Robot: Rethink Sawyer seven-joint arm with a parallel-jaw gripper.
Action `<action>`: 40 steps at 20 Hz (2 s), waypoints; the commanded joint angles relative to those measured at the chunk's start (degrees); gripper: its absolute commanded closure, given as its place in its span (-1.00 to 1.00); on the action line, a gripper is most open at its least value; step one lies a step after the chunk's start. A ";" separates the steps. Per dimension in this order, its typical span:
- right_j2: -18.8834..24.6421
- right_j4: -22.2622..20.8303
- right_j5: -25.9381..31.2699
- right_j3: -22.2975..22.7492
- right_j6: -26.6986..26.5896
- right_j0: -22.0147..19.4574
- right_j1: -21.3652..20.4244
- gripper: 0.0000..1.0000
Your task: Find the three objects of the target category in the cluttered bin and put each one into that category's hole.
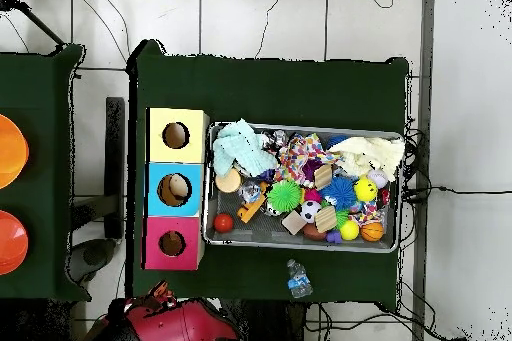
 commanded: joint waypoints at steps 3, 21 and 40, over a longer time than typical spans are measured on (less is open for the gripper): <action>2.35 -0.66 5.22 -6.10 1.81 -0.99 1.41 1.00; 2.69 -3.84 14.78 -18.62 -1.01 1.22 6.68 1.00; 1.78 -3.35 14.62 -20.08 0.58 2.16 7.50 1.00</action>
